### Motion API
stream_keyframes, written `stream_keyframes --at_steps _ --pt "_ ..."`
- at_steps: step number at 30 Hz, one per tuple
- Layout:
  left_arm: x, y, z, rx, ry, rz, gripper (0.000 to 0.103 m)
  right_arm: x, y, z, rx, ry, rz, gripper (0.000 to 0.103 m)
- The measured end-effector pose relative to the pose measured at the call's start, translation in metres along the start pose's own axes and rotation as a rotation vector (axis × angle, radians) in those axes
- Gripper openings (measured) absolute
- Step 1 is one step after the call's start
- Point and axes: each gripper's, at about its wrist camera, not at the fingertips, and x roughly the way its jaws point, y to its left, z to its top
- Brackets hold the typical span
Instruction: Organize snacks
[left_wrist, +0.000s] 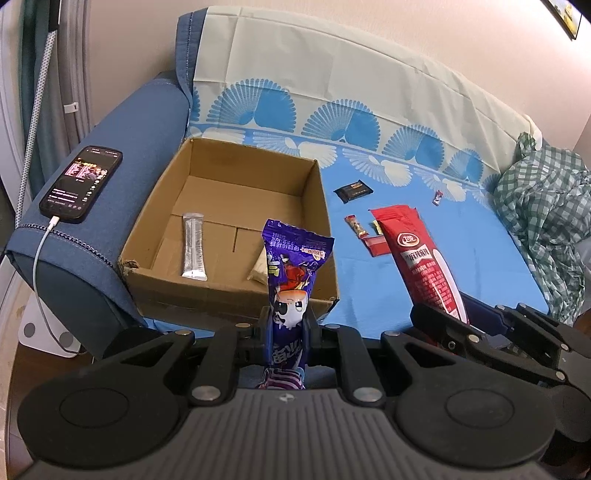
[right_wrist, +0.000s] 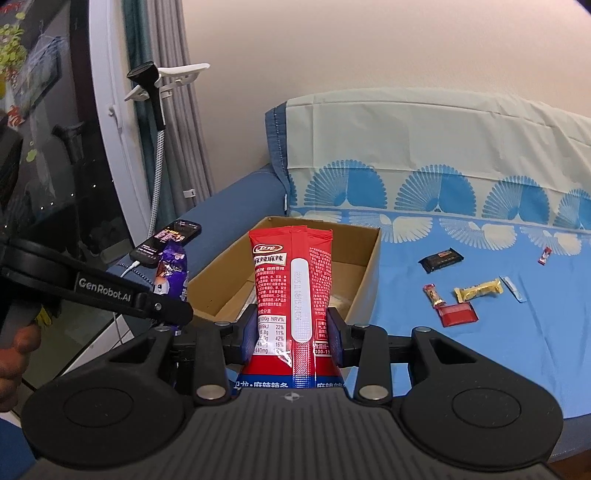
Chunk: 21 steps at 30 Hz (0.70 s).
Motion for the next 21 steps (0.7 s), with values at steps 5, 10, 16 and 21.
stream_keyframes --at_steps 5,10,16,21 --pt "0.001 -0.001 0.000 -0.004 -0.002 -0.001 0.016 0.000 -0.003 0.000 0.000 0.005 0.001 0.040" --pt "0.003 0.000 0.000 -0.005 0.002 0.000 0.016 0.002 -0.005 -0.001 0.002 0.016 0.004 0.040" --pt "0.006 0.003 0.001 -0.010 0.009 0.004 0.016 0.007 -0.004 0.001 0.006 0.031 0.005 0.040" --pt "0.012 0.005 0.002 -0.014 0.019 0.007 0.016 0.012 -0.003 0.002 0.008 0.043 0.003 0.040"
